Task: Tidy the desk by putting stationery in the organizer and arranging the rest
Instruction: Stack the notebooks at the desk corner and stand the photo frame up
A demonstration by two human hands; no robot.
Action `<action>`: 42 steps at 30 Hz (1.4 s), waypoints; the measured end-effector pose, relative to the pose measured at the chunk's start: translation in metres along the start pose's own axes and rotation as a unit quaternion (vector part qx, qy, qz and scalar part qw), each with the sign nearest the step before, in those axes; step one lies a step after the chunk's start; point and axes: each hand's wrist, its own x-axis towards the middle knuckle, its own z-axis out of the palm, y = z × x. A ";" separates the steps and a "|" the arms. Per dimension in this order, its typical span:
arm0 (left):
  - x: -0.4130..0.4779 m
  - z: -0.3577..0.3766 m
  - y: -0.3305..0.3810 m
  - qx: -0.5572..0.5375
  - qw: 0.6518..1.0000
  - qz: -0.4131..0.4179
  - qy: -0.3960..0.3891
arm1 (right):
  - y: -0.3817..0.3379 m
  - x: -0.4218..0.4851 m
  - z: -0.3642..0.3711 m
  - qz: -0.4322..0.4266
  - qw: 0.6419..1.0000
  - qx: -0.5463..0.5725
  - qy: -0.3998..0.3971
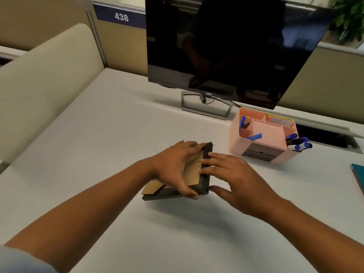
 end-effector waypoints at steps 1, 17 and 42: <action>-0.004 -0.005 0.002 -0.057 0.998 0.007 0.001 | 0.001 0.007 -0.005 -0.033 0.999 0.003 0.041; -0.101 0.059 0.039 -0.259 0.876 -0.187 0.362 | -0.037 0.059 -0.053 -0.129 0.992 0.007 -0.013; -0.106 0.047 0.031 -0.325 0.883 -0.188 0.281 | -0.051 -0.008 -0.002 0.034 0.986 0.083 0.143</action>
